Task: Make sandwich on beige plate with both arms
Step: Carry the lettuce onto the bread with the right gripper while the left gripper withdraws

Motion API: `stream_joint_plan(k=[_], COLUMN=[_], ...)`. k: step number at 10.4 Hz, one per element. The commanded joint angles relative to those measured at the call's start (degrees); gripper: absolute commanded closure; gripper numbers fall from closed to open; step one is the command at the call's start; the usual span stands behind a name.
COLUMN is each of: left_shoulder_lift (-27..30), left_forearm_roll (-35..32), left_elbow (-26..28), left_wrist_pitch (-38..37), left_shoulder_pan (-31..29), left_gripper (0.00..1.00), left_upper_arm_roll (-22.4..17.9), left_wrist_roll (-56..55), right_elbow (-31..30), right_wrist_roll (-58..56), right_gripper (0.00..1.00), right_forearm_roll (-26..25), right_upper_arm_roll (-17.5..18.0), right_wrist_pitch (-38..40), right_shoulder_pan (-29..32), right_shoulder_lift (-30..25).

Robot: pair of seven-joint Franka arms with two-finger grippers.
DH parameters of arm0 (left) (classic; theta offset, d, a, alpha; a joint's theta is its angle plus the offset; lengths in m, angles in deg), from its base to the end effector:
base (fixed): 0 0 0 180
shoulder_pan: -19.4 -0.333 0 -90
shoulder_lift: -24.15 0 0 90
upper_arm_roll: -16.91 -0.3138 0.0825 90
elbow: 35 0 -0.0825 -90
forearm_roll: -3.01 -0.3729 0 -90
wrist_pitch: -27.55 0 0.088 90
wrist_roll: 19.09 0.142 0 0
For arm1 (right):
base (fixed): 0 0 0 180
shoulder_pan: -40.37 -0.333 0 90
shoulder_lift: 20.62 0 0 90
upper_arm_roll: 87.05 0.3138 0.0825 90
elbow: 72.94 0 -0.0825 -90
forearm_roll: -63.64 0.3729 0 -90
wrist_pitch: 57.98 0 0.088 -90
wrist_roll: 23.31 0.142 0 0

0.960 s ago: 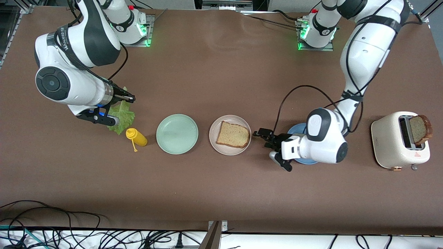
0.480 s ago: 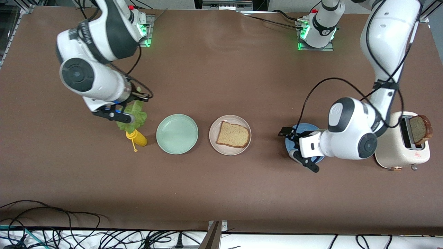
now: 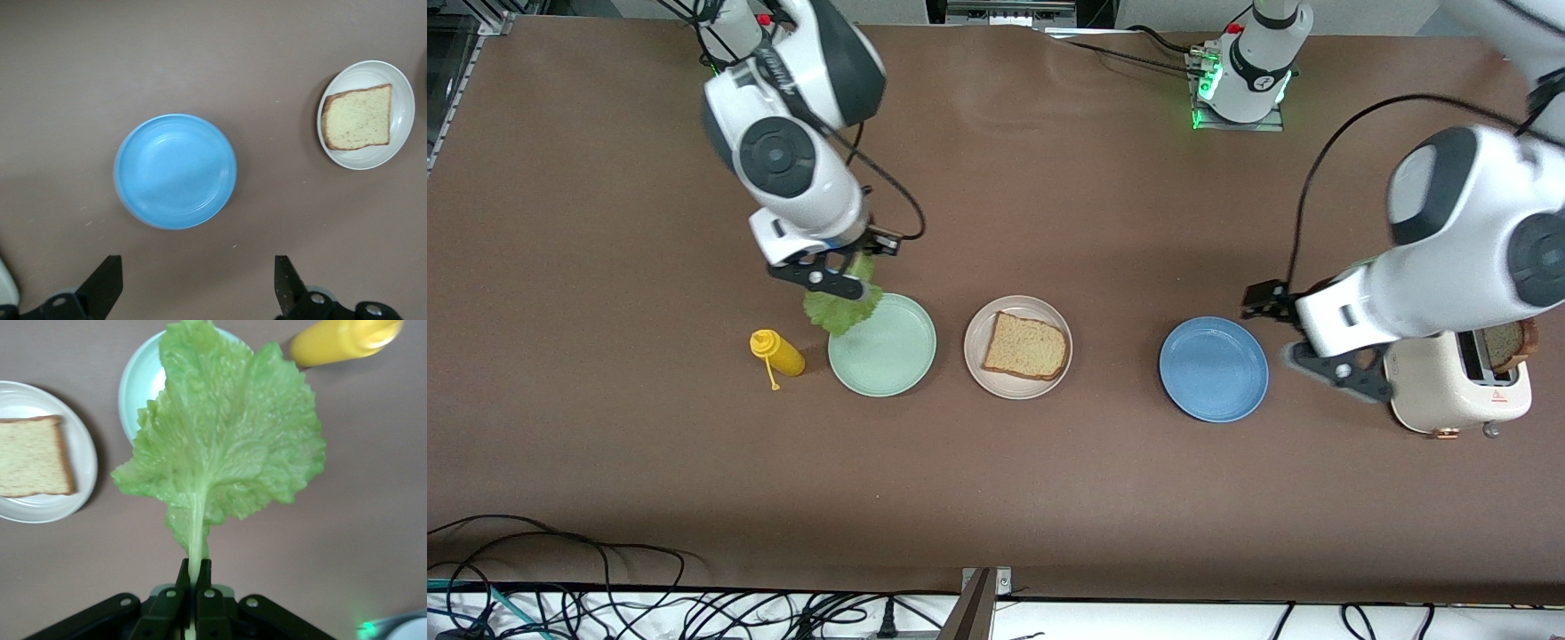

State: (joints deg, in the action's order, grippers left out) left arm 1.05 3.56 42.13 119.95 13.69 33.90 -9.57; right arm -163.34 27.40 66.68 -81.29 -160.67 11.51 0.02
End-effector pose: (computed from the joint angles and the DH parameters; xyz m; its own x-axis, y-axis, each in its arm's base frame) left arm 0.6390 -0.0989 0.4611 0.9337 -0.3445 -0.0976 -0.3295 -0.9334 0.1421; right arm 0.5198 0.3592 0.3888 0.9421 -0.2963 -0.1570 -0.2907 -0.9551 0.0579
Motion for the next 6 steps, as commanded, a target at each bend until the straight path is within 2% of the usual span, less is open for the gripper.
stream_joint_plan(k=[1, 3, 6], left_shoulder_lift=[6.55, 12.96, 17.81], left_forearm_roll=[-3.1, -3.1, -3.1], left_elbow=[3.36, 8.71, 11.53], left_wrist_pitch=[-1.25, -1.34, -1.35], left_shoulder_pan=[0.43, 3.66, 3.95], left_gripper=[0.0, 0.0, 0.0], left_upper_arm_roll=[-1.25, -7.02, -8.54], left_wrist_roll=[-0.73, -0.9, -1.95], right_elbow=[3.29, 7.5, 10.77], right_wrist_roll=[6.4, 10.62, 13.1], right_gripper=[1.0, 1.0, 1.0], right_forearm_roll=[-0.85, -1.9, -2.69], right_upper_arm_roll=[-0.13, -0.22, -0.31], right_wrist_pitch=[-5.83, -8.83, -16.03], right_shoulder_pan=[-4.08, -7.08, -10.15], right_shoulder_lift=[5.08, 10.0, 16.17])
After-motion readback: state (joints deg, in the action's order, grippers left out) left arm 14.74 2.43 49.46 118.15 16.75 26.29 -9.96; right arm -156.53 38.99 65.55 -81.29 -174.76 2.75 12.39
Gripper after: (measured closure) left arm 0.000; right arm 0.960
